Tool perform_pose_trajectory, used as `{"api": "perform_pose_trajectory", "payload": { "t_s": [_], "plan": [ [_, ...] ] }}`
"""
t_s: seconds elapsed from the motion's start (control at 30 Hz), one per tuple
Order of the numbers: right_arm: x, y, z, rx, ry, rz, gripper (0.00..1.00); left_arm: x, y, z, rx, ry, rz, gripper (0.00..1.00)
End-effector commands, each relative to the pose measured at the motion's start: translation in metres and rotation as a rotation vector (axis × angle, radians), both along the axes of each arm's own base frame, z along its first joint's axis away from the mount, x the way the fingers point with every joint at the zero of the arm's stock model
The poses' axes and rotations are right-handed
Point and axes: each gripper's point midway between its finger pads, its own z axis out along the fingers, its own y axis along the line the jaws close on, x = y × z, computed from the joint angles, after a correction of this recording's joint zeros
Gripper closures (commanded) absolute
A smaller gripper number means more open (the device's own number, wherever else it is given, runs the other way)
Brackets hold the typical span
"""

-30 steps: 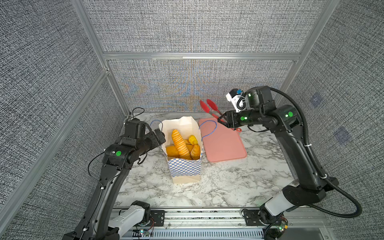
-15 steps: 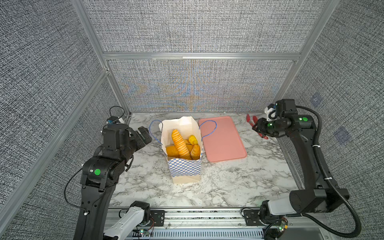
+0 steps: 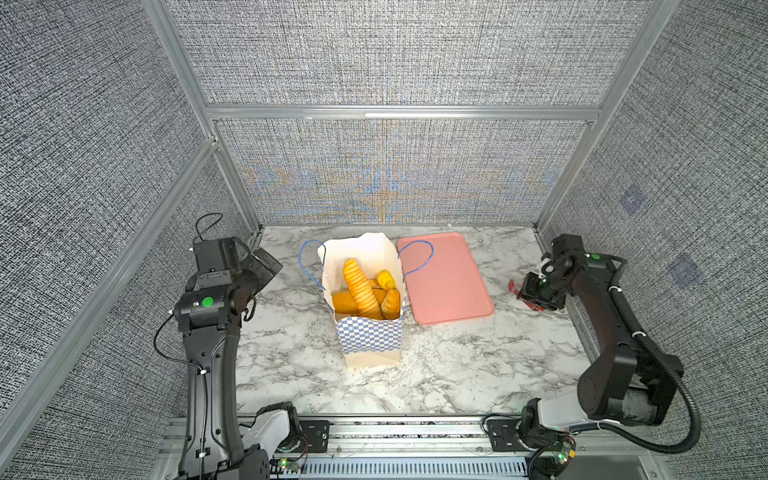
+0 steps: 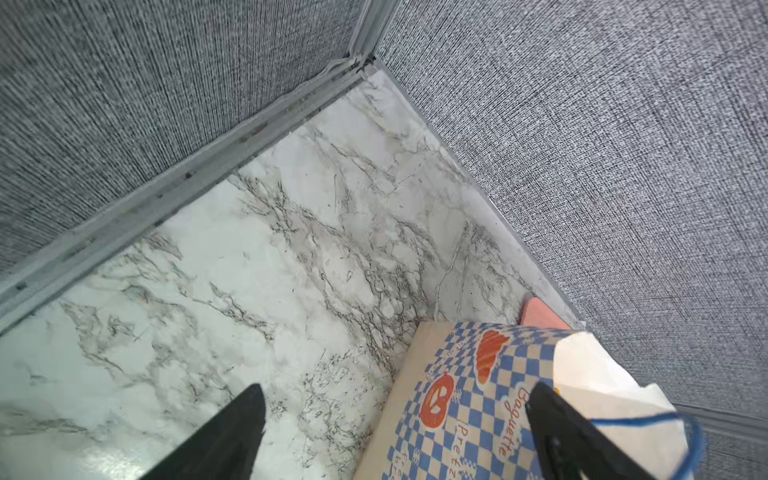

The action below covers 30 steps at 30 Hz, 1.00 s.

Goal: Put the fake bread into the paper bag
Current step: 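Drop the tongs on the table beside the tray while the left gripper releases the bag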

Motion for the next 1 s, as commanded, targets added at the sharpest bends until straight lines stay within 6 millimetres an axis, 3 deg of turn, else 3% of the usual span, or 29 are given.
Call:
{"api": "perform_pose_trajectory", "payload": {
  "t_s": [0.0, 0.33, 0.47, 0.7, 0.97],
  "plan": [
    [-0.005, -0.006, -0.015, -0.024, 0.033, -0.018, 0.52, 0.009, -0.005, -0.010, -0.101, -0.024, -0.009, 0.01],
    [-0.044, -0.001, -0.082, 0.044, 0.255, -0.094, 0.50, 0.007, 0.000, -0.030, -0.122, -0.030, 0.010, 0.01],
    [-0.043, -0.003, -0.089, 0.056, 0.289, -0.111, 0.42, 0.007, 0.000, -0.032, -0.118, -0.035, 0.000, 0.01],
    [-0.052, -0.023, -0.109, 0.048, 0.351, -0.177, 0.39, 0.006, -0.001, -0.036, -0.096, -0.031, -0.022, 0.01],
    [-0.048, -0.042, -0.099, -0.026, 0.337, -0.202, 0.27, 0.011, -0.003, -0.037, -0.093, -0.042, -0.048, 0.01]
  ]
}}
